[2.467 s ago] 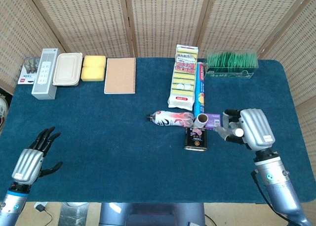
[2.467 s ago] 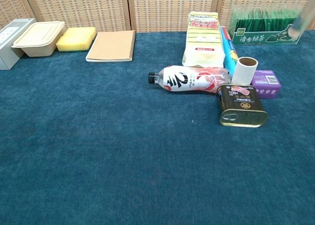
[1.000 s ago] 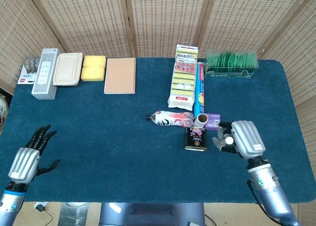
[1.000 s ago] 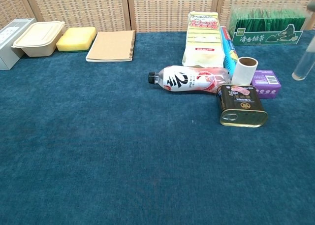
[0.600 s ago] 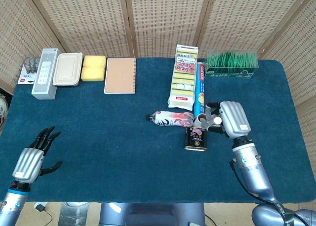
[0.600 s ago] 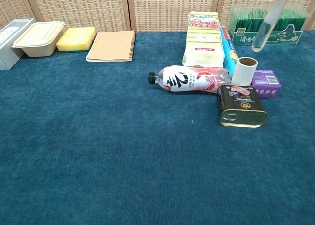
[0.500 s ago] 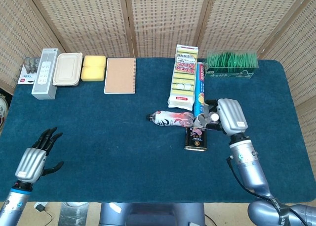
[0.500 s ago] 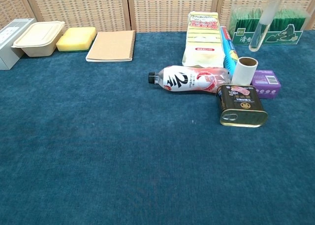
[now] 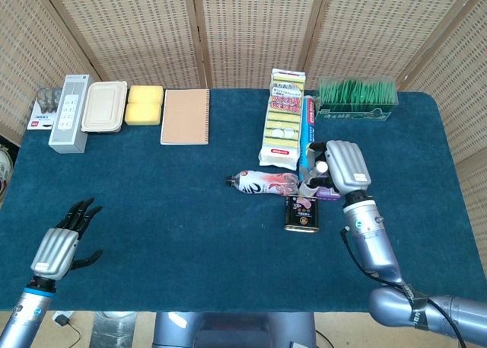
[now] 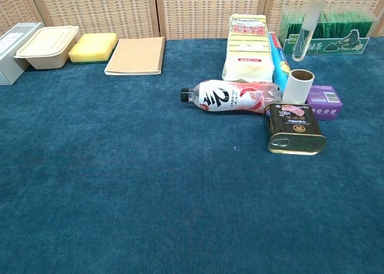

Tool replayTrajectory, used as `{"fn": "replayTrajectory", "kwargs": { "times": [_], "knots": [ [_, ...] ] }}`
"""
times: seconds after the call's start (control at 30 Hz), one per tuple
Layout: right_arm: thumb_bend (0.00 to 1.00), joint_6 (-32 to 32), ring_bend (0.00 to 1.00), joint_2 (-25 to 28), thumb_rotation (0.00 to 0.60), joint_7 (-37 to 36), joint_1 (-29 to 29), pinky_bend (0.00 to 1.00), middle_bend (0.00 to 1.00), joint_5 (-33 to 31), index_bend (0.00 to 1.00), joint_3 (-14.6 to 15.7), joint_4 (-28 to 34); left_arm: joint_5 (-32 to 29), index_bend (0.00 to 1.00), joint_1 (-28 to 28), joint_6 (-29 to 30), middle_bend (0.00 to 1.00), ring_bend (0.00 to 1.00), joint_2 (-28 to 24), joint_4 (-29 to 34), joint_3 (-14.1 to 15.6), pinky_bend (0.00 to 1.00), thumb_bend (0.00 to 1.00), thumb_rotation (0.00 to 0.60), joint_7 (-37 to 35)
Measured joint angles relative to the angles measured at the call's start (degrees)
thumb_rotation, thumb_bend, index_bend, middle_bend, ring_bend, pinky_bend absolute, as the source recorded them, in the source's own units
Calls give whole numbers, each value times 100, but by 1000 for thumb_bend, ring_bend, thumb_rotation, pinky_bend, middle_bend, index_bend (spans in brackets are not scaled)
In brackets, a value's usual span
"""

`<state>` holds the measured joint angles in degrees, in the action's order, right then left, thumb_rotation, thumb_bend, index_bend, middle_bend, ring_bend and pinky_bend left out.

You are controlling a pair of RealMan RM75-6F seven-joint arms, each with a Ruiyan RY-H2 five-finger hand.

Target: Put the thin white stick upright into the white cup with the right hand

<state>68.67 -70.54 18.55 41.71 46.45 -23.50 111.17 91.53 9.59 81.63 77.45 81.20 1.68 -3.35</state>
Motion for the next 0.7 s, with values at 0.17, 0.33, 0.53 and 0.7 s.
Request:
{"fn": "replayTrajectory", "kwargs": {
  "times": [0.17, 0.33, 0.53, 0.7],
  "knots": [
    [462, -112, 1000, -82, 600, -46, 82, 1000, 1000, -53, 794, 28, -225, -30, 96, -2, 5, 36, 30, -4, 6, -17, 316, 196, 600, 5],
    [462, -199, 1000, -155, 600, -97, 136, 1000, 1000, -98, 794, 62, -400, -52, 96, 2, -4, 36, 30, -8, 10, -27, 315, 196, 600, 10],
    [461, -278, 1000, -207, 600, -184, 155, 1000, 1000, -109, 794, 101, -587, -93, 96, 11, -27, 36, 30, -16, 7, -46, 316, 196, 600, -4],
    [461, -380, 1000, -243, 600, -287, 154, 1000, 1000, -81, 794, 156, -789, -127, 96, 25, -68, 37, 30, -12, 0, -57, 315, 197, 599, 0]
  ]
}}
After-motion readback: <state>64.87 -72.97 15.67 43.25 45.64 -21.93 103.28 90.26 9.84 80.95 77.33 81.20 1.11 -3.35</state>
